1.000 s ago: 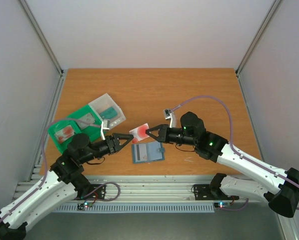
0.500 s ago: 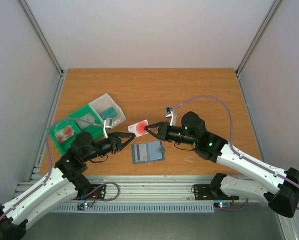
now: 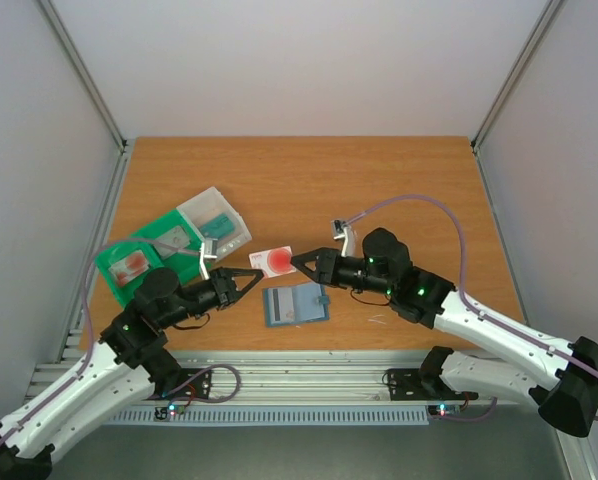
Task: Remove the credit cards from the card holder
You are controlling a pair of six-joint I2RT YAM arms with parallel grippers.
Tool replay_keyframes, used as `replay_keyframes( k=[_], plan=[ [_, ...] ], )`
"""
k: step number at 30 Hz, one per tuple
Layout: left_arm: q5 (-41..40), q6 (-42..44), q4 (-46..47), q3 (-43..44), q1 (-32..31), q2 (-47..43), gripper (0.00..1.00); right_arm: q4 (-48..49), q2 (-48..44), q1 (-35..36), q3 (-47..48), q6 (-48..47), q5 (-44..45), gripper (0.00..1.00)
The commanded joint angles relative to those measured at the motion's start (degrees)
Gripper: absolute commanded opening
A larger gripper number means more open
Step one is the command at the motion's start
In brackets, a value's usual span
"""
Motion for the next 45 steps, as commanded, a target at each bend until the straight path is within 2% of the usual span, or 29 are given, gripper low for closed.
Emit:
replay_keyframes(
  k=[1,6,10,14,20,25,31,34,40,45],
  plan=[
    [-3.4,6.7,-9.8,4.9,0.1,-1.3,0.01,-2.1,-2.4,0.1,-0.8,-2.2,1.2,0.39],
    [-6.5,15.1,-21.8,12.4,0.6,0.6,0.0,-4.1,-4.8,0.1,-2.9,-3.2,1.9,0.74],
    [-8.8,19.3,-32.2,19.5,2.5,4.6,0.0,-6.2,-6.3,0.1,-3.1,-4.8,1.9,0.97],
    [-5.9,22.2,-36.8,23.5,7.6,8.6,0.0,-8.7,-8.4,0.1,-3.0,-6.3,2.8,0.98],
    [-7.5,26.3,-45.7,28.6,14.2,12.1,0.01,-12.6,-11.4,0.1,-2.8,-7.7,3.9,0.99],
    [-6.1,31.3,-53.0,31.9,24.0,15.5,0.0,-14.9,-12.7,0.1,-3.0,-8.4,4.0,0.98],
    [-0.9,36.7,-56.0,33.9,37.1,21.0,0.0,-16.6,-13.1,0.1,-2.2,-9.6,2.7,0.98],
    [-0.1,40.2,-57.1,34.2,45.5,23.1,0.0,-17.4,-13.6,0.1,-2.2,-10.0,2.4,0.98],
    [-3.9,45.1,-57.5,34.7,57.3,26.1,0.01,-20.0,-15.3,0.1,-1.8,-11.2,2.3,0.98],
    [-4.5,48.7,-57.9,34.6,64.6,29.0,0.0,-24.2,-16.3,0.1,-0.1,-13.2,3.4,0.99]
  ],
)
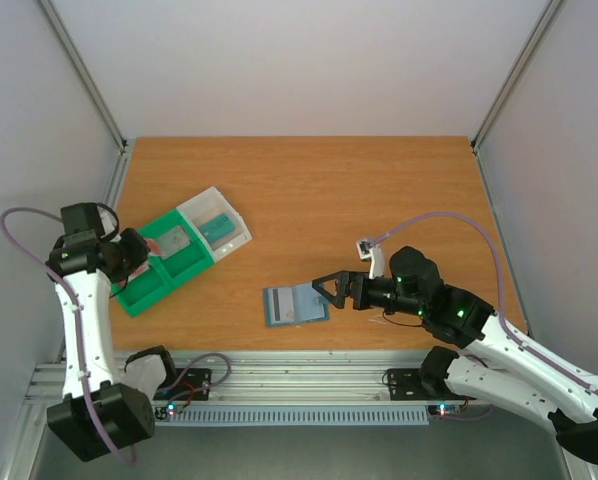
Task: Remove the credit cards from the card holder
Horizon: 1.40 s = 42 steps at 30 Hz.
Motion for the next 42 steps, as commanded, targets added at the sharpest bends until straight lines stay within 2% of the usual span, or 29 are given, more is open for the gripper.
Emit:
replay_keyframes(
  k=[1,6,20,42],
  plan=[
    [-2.1,5.6,-0.7,1.0,5.9,1.6,0.0,-4.5,-1.6,0.1,2.6,-2.9,1.1,0.98],
    [0.2,6.9,1.3,-0.8,12.6,3.3,0.01,-6.4,-2.8,0.1,2.6,-3.8,1.9,0.98],
    [-3.8,10.4,4.4,2.3,12.9,15.7,0.0,-9.3,-6.0,0.1,3.1,-5.6,5.3,0.98],
    [0.0,10.3,12.0,2.9,12.9,26.2,0.0,-11.7,-8.0,0.0,5.7,-12.1,14.0,0.99]
  ],
)
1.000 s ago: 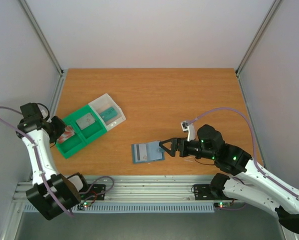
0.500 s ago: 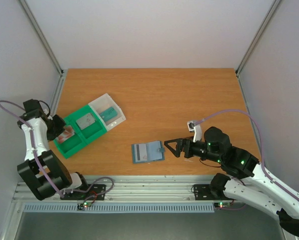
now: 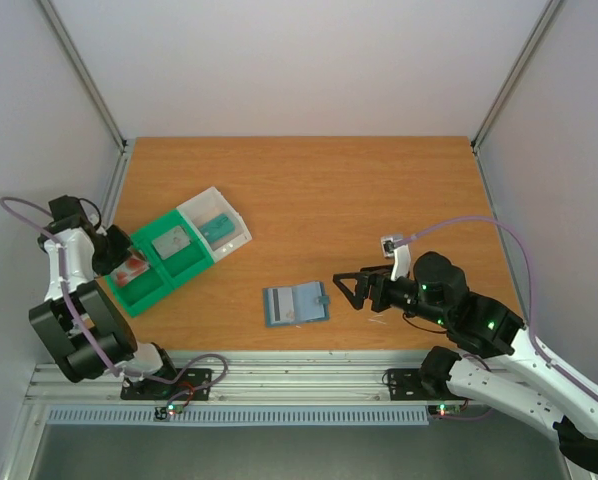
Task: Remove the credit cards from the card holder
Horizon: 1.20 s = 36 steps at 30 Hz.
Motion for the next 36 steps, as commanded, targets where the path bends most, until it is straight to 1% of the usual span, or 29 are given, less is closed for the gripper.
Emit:
replay_keyframes(
  k=[1,5,11,15,18,24,27,30,33,36],
  plan=[
    [0.4,1.2,2.7,1.7,0.2,2.0,0.0,-0.9,-1.6,0.0,1.3,-2.3,3.5,0.98],
    [1.8,1.6,3.1,2.5,0.2,3.8,0.01,-1.0,-3.4,0.0,0.6,-2.0,4.0,0.99],
    [0.5,1.5,3.8,3.2,0.1,5.4,0.04,-0.8,-6.4,0.0,-0.7,-1.6,6.9,0.99],
    [0.2,1.0,4.2,3.5,0.1,6.4,0.08,-1.1,-6.4,0.1,-0.4,-1.7,7.3,0.99],
    [-1.2,0.9,3.8,3.7,-0.2,6.8,0.09,-1.2,-6.4,0.0,-0.4,-1.5,7.3,0.99],
    [-4.4,1.0,2.2,4.6,-0.4,7.5,0.08,-2.2,-7.0,0.0,-0.2,-1.5,7.7,0.98],
    [-6.0,0.6,2.0,4.7,-0.5,7.3,0.12,-2.8,-7.7,0.0,-0.3,-1.5,8.0,0.98],
    [-7.2,0.2,2.0,5.0,-0.8,7.1,0.2,-2.9,-8.0,0.0,-0.3,-1.4,8.1,0.99],
    [-8.1,-0.3,1.8,5.5,-1.1,7.1,0.22,-3.2,-8.0,0.0,-0.4,-1.4,8.1,0.98],
    [-8.8,-0.6,1.6,5.9,-1.5,7.1,0.26,-3.5,-8.1,0.1,-0.3,-1.3,8.0,0.99]
  ],
)
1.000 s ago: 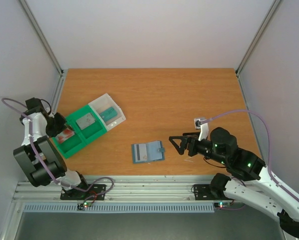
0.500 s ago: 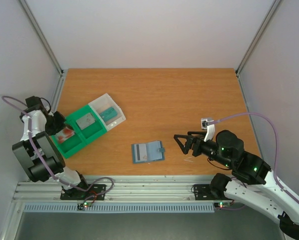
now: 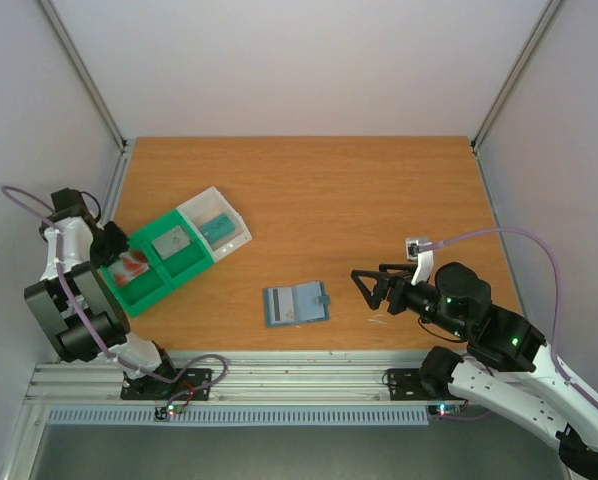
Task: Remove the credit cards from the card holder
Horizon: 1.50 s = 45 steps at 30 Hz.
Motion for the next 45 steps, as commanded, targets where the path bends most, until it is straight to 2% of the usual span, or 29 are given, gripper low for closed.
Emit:
replay_keyframes(
  k=[1,12,17,19,22,24,28,33,45],
  plan=[
    [-2.5,-1.1,-0.2,2.4,-0.6,-0.3,0.28,-1.0,-0.5,0.1,-0.2,-0.4,1.0,0.99],
    [-5.5,-4.0,-1.7,3.9,-0.9,-5.4,0.5,-1.2,0.1,0.0,-0.2,-0.3,-0.3,0.98],
    [-4.1,-5.8,-2.5,4.7,-1.0,-8.8,0.52,-1.4,0.2,0.1,-0.8,0.6,-0.7,0.98],
    [-1.6,-6.7,-2.2,4.1,-1.2,-9.7,0.47,-1.1,0.4,0.0,-1.1,1.1,-0.9,0.98],
    [0.4,-7.4,-2.1,3.2,-2.2,-9.3,0.28,-0.5,0.8,0.0,-1.5,1.6,-1.3,0.98],
    [0.4,-7.4,-2.1,2.4,-3.1,-8.1,0.2,0.2,1.0,0.1,-2.0,1.9,-1.3,0.98],
    [0.9,-7.2,-1.6,1.0,-3.8,-5.5,0.09,1.6,1.5,0.1,-2.7,2.5,-2.2,0.99],
    [-2.0,-7.8,-0.5,-1.2,-3.8,-3.7,0.06,1.5,2.6,0.1,-1.9,1.3,-2.3,0.98],
    [-10.2,-9.6,-0.9,-0.9,-3.8,0.5,0.06,0.4,3.8,0.1,-0.4,-1.5,-2.3,0.99]
  ],
)
